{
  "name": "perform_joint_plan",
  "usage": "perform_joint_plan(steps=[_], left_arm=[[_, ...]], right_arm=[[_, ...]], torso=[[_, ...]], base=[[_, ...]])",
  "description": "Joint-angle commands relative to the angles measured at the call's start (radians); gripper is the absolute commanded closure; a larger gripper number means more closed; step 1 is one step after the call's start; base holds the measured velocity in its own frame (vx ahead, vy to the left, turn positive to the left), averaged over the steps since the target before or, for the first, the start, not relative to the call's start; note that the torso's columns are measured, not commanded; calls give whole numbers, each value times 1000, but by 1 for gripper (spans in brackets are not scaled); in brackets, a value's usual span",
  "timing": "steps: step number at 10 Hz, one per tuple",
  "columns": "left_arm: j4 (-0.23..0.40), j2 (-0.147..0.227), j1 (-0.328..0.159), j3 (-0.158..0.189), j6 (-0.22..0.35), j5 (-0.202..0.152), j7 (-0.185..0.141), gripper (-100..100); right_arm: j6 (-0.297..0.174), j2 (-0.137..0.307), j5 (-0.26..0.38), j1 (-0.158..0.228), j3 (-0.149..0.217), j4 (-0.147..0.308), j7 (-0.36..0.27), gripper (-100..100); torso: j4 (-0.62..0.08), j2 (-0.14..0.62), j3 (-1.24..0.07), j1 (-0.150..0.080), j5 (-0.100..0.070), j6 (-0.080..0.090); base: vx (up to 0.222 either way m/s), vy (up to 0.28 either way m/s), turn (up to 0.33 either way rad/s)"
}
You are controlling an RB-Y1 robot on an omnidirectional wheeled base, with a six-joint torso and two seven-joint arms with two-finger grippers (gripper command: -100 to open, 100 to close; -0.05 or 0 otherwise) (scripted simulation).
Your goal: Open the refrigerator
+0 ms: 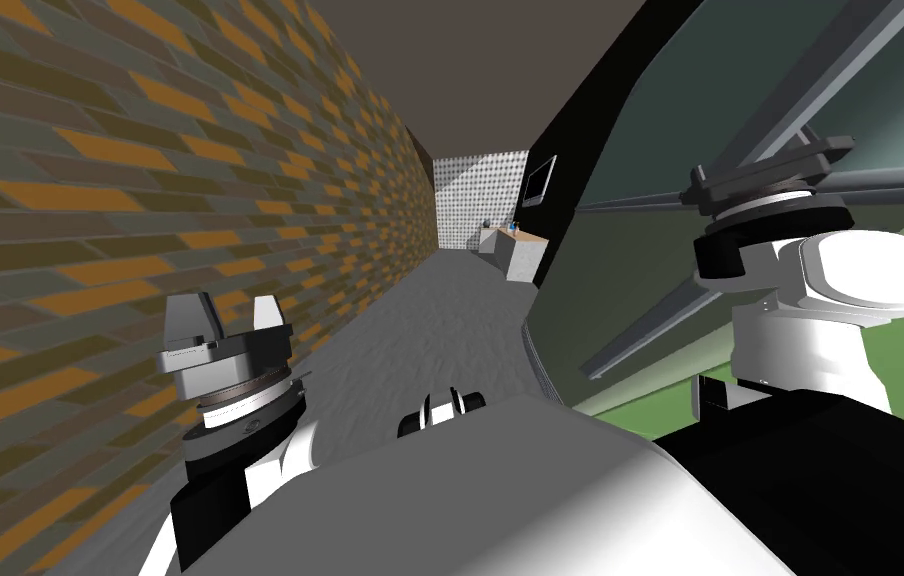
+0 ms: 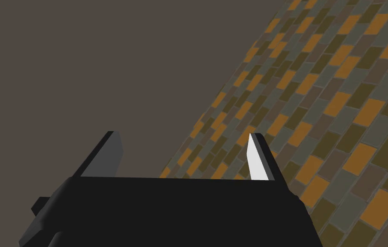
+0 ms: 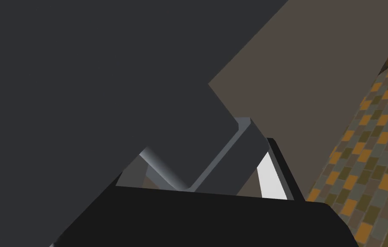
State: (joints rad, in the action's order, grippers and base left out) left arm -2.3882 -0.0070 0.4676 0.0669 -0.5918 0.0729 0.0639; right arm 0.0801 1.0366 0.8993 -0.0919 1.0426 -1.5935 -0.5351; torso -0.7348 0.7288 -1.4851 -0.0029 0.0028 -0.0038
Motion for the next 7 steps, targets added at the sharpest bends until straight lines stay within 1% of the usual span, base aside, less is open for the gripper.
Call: perform_joint_plan(steps=[1,2,3,4,5,6,7], left_arm=[[0,0,0,0,0,0,0,0],[0,0,0,0,0,0,0,0],[0,0,0,0,0,0,0,0],[0,0,0,0,0,0,0,0],[0,0,0,0,0,0,0,0],[0,0,0,0,0,0,0,0],[0,0,0,0,0,0,0,0]], right_arm=[[-54,22,30,9,-3,36,-25,100],[-89,35,56,11,-3,64,-46,100],[-96,35,56,11,-3,64,-46,100],[-125,48,81,14,-3,91,-67,100],[-137,48,81,14,-3,91,-67,100],[-179,62,107,16,-2,119,-88,100],[-179,62,107,16,-2,119,-88,100]], torso=[[0,0,-1,0,0,-2],[0,0,0,-1,1,-1],[1,-2,-2,0,1,-4],[0,0,-1,-1,1,0],[1,-1,-2,1,2,-3],[0,1,0,0,1,0],[-1,2,2,1,-1,-1]], base=[[27,120,148],[39,143,280],[34,127,109],[62,151,229],[49,109,148],[50,155,253],[51,117,128]])
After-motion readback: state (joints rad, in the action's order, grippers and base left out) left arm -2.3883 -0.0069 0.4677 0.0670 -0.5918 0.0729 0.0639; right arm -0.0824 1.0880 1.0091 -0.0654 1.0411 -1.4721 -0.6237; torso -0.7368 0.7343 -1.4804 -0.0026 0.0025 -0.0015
